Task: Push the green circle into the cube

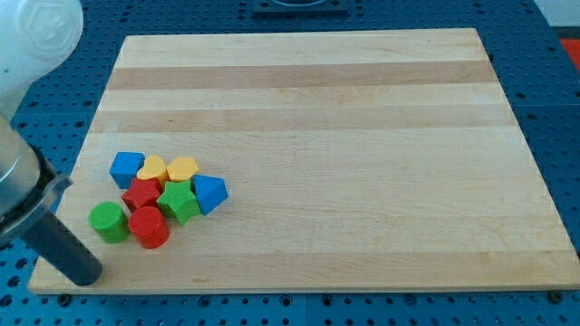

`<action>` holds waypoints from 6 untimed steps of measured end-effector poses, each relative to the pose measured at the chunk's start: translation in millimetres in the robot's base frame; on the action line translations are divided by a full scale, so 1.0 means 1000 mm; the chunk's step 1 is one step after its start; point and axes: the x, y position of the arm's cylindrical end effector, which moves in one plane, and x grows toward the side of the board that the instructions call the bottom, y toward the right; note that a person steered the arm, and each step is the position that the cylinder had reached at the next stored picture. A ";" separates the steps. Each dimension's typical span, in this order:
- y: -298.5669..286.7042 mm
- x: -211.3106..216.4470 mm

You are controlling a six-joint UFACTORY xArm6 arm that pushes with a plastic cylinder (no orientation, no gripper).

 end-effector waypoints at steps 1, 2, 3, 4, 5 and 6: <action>0.000 -0.024; 0.000 -0.040; 0.000 -0.058; 0.001 -0.073; 0.001 -0.092; 0.001 -0.113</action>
